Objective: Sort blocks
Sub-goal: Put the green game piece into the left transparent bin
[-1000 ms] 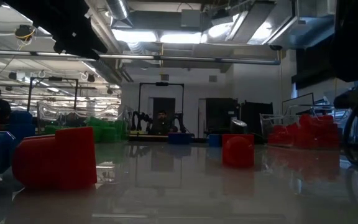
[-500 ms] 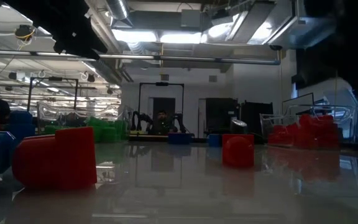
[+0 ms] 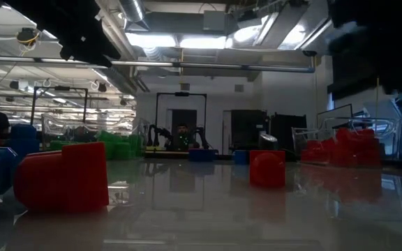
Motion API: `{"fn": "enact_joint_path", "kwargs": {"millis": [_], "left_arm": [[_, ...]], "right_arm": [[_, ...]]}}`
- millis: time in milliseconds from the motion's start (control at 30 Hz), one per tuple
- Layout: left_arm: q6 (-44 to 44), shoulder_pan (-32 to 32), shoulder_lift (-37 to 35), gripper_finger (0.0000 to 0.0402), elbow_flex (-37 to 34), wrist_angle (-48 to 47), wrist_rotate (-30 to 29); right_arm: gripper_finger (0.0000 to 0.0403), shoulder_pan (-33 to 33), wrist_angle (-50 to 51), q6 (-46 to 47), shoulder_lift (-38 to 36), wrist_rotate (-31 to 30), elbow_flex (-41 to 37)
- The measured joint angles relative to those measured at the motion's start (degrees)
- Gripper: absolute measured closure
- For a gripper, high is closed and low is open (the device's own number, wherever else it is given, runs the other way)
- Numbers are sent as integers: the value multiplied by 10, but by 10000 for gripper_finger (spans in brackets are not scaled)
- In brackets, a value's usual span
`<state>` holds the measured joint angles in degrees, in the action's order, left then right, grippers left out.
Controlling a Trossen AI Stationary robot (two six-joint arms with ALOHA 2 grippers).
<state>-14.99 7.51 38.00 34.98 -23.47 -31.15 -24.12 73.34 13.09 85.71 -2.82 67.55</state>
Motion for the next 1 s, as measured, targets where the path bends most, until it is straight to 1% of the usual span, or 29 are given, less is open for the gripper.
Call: {"fn": "enact_joint_path", "kwargs": {"millis": [133,267,367,467,600,733,900,1000], "left_arm": [[-2,0,0,141,0,-1,0],[-3,0,0,141,0,-1,0],[-3,0,0,141,0,0,0],[-3,0,0,141,0,0,0],[-7,0,0,141,0,0,0],[-8,0,0,141,0,0,0],[-8,0,0,141,0,0,0],[-8,0,0,141,0,0,0]], "right_arm": [[270,-22,-5,30,0,46,-36],[210,-48,-54,32,0,54,-79],[179,-65,-110,32,0,53,-111],[159,-73,-150,30,0,54,-142],[147,-74,-163,35,0,54,-176],[147,-74,-199,46,0,55,-207],[159,-74,-250,46,0,52,-239],[180,-74,-253,47,0,48,-247]]}}
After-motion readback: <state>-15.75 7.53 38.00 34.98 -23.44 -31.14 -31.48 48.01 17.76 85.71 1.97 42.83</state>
